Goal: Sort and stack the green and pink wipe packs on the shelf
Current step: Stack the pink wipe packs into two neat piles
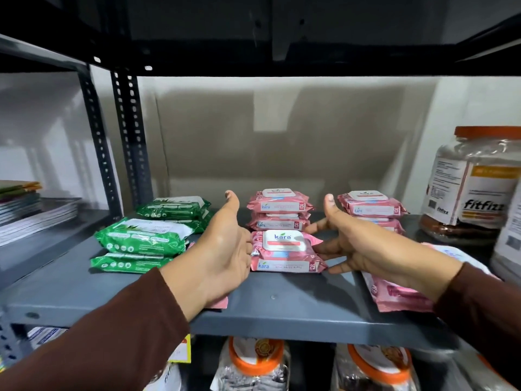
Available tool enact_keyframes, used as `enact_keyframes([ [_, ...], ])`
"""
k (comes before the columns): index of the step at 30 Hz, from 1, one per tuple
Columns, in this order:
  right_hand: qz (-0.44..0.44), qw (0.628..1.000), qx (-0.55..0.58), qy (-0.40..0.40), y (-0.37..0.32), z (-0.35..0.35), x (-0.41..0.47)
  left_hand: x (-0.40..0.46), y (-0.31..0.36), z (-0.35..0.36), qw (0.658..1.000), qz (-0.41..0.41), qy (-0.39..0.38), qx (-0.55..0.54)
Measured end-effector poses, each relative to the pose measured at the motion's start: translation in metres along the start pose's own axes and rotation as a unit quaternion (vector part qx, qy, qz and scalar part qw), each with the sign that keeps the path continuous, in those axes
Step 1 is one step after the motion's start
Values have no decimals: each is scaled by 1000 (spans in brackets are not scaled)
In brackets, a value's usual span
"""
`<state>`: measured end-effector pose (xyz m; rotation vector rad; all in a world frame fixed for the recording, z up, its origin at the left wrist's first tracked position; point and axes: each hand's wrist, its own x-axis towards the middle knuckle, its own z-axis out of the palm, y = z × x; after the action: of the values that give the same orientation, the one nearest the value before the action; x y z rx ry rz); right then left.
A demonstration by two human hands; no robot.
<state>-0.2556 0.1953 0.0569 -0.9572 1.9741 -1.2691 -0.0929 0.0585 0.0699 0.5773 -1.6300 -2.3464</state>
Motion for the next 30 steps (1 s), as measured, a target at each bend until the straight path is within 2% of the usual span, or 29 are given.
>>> enact_keyframes([
  [5, 14, 1000, 24, 4, 6, -1, -3, -4, -5, -2, 999, -16, -32, -17],
  [9, 46, 998, -30, 13, -8, -5, -8, -14, -10, -7, 997, 58, -41, -1],
  [12, -25, 997, -20, 70, -23, -7, -10, -38, -3, -26, 996, 92, -11, -5],
  [14, -66, 996, 28, 53, -36, 0, -4, -61, 4, -54, 990, 135, 19, 20],
  [15, -74, 996, 49, 29, -43, 5, 1, -69, 6, -66, 984, 159, 43, 70],
  [17, -79, 995, 46, -28, -55, 26, 18, -81, 4, -88, 955, 184, 131, 194],
  [20, -78, 992, -51, -79, -66, 62, 54, -92, -8, -107, 903, 172, 218, 329],
  [23, -88, 974, -176, -109, -70, 88, 87, -94, -18, -108, 797, 173, 300, 495],
  [24, -96, 958, -241, -119, -71, 94, 93, -92, -21, -105, 777, 168, 306, 524],
  [25, -110, 939, -301, -129, -72, 99, 99, -90, -23, -103, 768, 153, 306, 542],
  [27, -114, 905, -382, -151, -76, 109, 103, -84, -28, -104, 770, 133, 298, 548],
  [30, -92, 894, -402, -176, -81, 118, 110, -75, -33, -104, 780, 143, 289, 536],
])
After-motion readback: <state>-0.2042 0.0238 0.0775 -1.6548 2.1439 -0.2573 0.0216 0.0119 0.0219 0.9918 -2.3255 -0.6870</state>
